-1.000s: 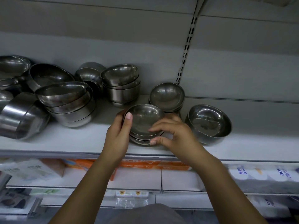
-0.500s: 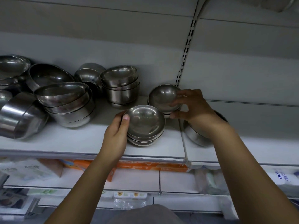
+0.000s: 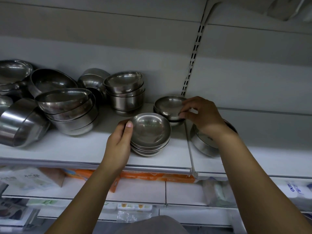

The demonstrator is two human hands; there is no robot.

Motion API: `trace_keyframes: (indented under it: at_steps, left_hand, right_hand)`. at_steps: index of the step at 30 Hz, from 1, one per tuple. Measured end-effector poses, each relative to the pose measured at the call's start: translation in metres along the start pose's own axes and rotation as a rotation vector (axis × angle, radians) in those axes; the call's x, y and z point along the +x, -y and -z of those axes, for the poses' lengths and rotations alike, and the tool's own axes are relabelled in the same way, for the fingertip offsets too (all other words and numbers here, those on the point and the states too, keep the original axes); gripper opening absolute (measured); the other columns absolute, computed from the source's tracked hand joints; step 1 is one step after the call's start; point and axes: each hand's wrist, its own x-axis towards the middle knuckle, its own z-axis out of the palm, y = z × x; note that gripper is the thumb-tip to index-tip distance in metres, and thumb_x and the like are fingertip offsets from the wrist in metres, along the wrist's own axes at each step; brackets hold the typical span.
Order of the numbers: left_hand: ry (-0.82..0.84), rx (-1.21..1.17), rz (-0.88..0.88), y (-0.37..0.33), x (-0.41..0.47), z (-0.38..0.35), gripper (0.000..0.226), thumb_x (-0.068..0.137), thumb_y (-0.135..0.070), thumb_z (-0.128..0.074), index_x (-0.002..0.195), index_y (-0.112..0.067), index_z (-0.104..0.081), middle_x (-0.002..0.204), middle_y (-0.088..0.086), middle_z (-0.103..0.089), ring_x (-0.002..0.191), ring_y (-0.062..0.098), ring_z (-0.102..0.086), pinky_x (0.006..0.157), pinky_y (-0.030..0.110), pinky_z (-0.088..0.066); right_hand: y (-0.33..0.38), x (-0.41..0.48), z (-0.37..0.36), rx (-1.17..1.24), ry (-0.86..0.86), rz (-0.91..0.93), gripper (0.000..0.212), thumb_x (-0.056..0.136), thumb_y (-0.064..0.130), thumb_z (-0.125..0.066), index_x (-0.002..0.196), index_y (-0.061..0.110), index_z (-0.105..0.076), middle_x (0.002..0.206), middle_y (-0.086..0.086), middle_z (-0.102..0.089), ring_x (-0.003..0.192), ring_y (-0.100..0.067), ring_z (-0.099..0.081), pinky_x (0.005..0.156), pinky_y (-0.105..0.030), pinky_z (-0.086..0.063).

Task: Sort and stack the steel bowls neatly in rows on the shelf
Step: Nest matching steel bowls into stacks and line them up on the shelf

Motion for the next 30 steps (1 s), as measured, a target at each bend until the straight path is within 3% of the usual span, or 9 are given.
trace_keyframes:
  at_steps: [6, 8, 10, 14, 19, 21, 25, 30]
  left_hand:
    - [0.007, -0.032, 0.004, -0.005, -0.003, -0.001, 0.026, 0.109, -0.038, -0.037, 0.104, -0.042, -0.063, 0.095, -0.033, -0.071, 0.093, -0.024, -0.060, 0.073, -0.004, -0.041]
    - [0.018, -0.059, 0.006, -0.003, -0.003, 0.001, 0.034, 0.106, -0.049, -0.034, 0.113, -0.038, -0.066, 0.103, -0.033, -0.072, 0.102, -0.019, -0.061, 0.083, 0.002, -0.044]
    - [0.040, -0.064, -0.018, 0.000, -0.003, 0.003, 0.054, 0.099, -0.061, -0.030, 0.129, -0.032, -0.065, 0.120, -0.022, -0.071, 0.115, -0.011, -0.061, 0.095, 0.011, -0.045]
    - [0.067, -0.081, -0.064, 0.000, -0.003, 0.002, 0.070, 0.093, -0.069, -0.024, 0.140, -0.030, -0.059, 0.130, -0.022, -0.065, 0.122, -0.013, -0.056, 0.097, 0.005, -0.042]
    - [0.073, -0.121, -0.057, 0.002, -0.003, 0.004, 0.096, 0.078, -0.094, -0.032, 0.143, -0.028, -0.057, 0.140, -0.014, -0.063, 0.134, 0.000, -0.053, 0.114, 0.027, -0.038]
    - [0.080, -0.108, -0.046, 0.002, -0.004, 0.004, 0.085, 0.084, -0.089, -0.033, 0.138, -0.030, -0.060, 0.135, -0.020, -0.065, 0.130, -0.005, -0.054, 0.111, 0.021, -0.039]
    - [0.057, -0.071, -0.032, -0.008, -0.010, 0.000, 0.030, 0.096, -0.056, -0.034, 0.109, -0.043, -0.058, 0.097, -0.048, -0.065, 0.101, -0.027, -0.056, 0.081, -0.004, -0.039]
    - [0.045, -0.093, -0.009, -0.010, -0.010, -0.004, 0.021, 0.108, -0.037, -0.033, 0.103, -0.047, -0.052, 0.086, -0.056, -0.058, 0.091, -0.036, -0.051, 0.075, -0.009, -0.036]
  right_hand:
    - [0.007, -0.012, 0.003, 0.225, -0.150, 0.059, 0.017, 0.083, 0.007, -0.080, 0.084, 0.023, -0.075, 0.102, 0.000, -0.070, 0.097, -0.007, -0.065, 0.091, -0.012, -0.046]
    - [0.017, -0.022, 0.001, 0.298, -0.127, 0.088, 0.024, 0.082, 0.005, -0.080, 0.081, 0.029, -0.073, 0.102, 0.006, -0.069, 0.097, -0.002, -0.065, 0.090, -0.012, -0.046]
    - [0.029, -0.032, -0.005, 0.342, -0.078, 0.093, 0.026, 0.080, 0.005, -0.080, 0.080, 0.030, -0.073, 0.104, 0.009, -0.068, 0.098, 0.003, -0.063, 0.089, -0.009, -0.045]
    - [0.043, -0.051, -0.017, 0.336, 0.011, 0.096, 0.017, 0.078, 0.010, -0.082, 0.082, 0.026, -0.077, 0.109, 0.010, -0.068, 0.104, 0.003, -0.062, 0.088, -0.007, -0.045]
    - [0.044, -0.065, -0.029, 0.327, 0.089, 0.152, 0.008, 0.078, 0.010, -0.081, 0.084, 0.017, -0.081, 0.108, 0.005, -0.070, 0.107, 0.000, -0.063, 0.090, -0.008, -0.045]
    - [0.041, -0.066, -0.033, 0.313, 0.111, 0.161, 0.009, 0.078, 0.011, -0.082, 0.084, 0.018, -0.080, 0.111, 0.004, -0.069, 0.109, 0.000, -0.062, 0.091, -0.009, -0.044]
    - [0.036, -0.066, -0.030, 0.306, 0.189, 0.065, 0.017, 0.078, 0.019, -0.083, 0.092, 0.028, -0.080, 0.125, 0.011, -0.066, 0.119, 0.004, -0.057, 0.098, -0.009, -0.043]
    - [0.041, -0.058, -0.013, 0.326, 0.206, 0.016, 0.042, 0.066, 0.041, -0.079, 0.108, 0.038, -0.074, 0.123, 0.021, -0.068, 0.117, 0.008, -0.059, 0.103, -0.013, -0.044]
